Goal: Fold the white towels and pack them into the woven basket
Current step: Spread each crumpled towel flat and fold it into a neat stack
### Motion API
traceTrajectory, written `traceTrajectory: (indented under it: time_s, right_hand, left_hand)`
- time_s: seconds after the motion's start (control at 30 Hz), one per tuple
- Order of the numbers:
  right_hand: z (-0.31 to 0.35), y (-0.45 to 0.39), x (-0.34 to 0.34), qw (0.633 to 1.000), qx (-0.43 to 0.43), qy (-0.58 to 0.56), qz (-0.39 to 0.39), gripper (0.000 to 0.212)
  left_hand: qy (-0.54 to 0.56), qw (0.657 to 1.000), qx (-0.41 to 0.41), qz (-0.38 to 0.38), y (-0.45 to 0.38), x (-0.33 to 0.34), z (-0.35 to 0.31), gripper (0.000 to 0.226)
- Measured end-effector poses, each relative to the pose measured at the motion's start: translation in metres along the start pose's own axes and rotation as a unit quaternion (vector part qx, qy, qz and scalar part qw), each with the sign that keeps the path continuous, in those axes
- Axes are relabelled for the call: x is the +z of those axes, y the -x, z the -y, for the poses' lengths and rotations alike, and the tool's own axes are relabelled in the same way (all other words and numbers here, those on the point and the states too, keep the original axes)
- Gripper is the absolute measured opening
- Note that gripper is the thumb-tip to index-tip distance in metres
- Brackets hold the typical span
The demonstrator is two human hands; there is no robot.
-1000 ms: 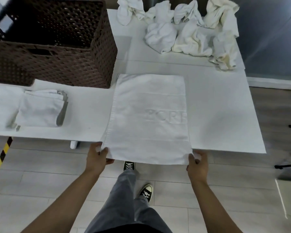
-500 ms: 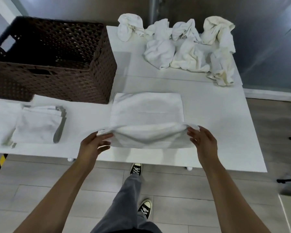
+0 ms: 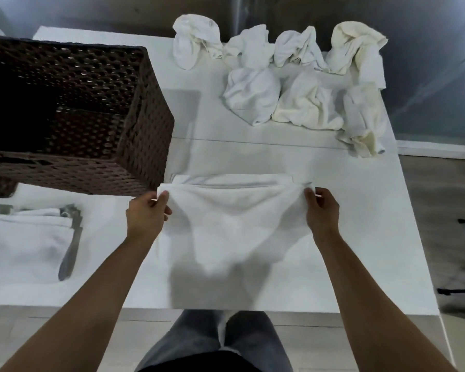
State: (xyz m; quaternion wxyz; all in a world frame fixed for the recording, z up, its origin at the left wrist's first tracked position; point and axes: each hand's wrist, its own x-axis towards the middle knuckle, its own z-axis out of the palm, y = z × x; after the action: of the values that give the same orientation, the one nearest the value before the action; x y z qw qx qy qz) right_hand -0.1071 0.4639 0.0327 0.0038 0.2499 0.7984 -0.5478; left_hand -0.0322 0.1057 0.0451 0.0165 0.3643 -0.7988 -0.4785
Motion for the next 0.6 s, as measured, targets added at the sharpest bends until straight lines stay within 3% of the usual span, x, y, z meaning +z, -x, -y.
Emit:
traceTrajectory:
  time_s: [0.53, 0.6]
  right_hand:
    - [-0.02, -0.09, 0.065, 0.991, 0.054, 0.124, 0.014, 0.026]
    - [-0.022, -0.096, 0.067, 0.988, 0.062, 0.141, 0.012, 0.026]
  left_hand:
    - [-0.086, 0.994, -0.067, -0.019, -0.078, 0.071, -0.003, 0.025]
    - [-0.084, 0.995, -0.049, -0.016, -0.081, 0.075, 0.005, 0.04]
